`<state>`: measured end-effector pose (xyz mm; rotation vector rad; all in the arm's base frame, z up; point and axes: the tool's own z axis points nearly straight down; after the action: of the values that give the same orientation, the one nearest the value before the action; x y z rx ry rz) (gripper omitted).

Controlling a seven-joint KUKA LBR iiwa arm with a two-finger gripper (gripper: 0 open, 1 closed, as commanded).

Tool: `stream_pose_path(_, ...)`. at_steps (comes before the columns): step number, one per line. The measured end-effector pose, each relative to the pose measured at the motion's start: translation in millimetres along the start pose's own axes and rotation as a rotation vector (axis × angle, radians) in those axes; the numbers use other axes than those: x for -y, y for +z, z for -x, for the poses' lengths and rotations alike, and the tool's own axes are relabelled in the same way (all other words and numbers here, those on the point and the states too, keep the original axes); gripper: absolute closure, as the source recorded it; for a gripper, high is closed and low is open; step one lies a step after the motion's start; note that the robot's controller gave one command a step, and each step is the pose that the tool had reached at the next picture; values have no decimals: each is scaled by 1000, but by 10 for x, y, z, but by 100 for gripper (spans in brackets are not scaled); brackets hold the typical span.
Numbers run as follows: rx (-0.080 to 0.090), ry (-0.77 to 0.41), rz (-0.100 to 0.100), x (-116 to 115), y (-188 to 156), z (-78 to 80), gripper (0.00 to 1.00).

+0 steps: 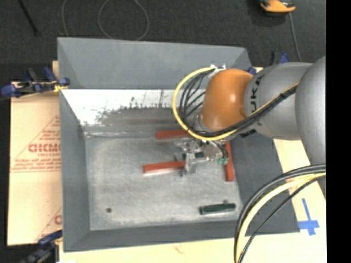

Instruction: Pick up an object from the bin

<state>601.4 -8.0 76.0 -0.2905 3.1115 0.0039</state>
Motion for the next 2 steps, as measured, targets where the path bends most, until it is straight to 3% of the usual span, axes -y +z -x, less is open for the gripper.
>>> stream_pose_path(1,-4,-135,-7,491,-1649,6,100)
stream_pose_path(2,-19,-266,1,75,-1095,-547,100)
